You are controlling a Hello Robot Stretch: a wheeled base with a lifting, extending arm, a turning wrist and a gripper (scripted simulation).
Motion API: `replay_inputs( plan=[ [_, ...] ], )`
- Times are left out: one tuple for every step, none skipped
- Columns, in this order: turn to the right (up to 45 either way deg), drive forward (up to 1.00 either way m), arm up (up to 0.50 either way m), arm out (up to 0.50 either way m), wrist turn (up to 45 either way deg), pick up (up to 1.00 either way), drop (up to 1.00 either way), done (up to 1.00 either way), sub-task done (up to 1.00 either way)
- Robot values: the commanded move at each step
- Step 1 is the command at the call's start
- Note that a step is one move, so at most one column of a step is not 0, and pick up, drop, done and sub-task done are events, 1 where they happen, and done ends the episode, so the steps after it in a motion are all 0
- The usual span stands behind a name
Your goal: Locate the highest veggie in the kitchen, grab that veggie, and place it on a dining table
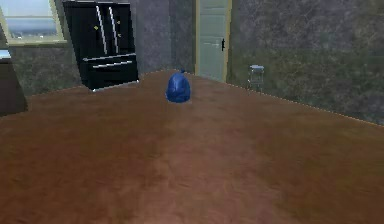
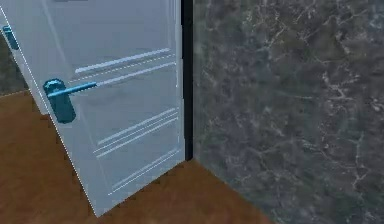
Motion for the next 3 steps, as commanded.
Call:
replay_inputs(
  plan=[
    [0.0, 0.55, 0.0, 0.0, 0.0, 0.0, 0.0, 0.0, 0.0],
    [-45.0, 0.0, 0.0, 0.0, 0.0, 0.0, 0.0, 0.0, 0.0],
    [-3.0, 0.0, 0.0, 0.0, 0.0, 0.0, 0.0, 0.0, 0.0]
  ],
)
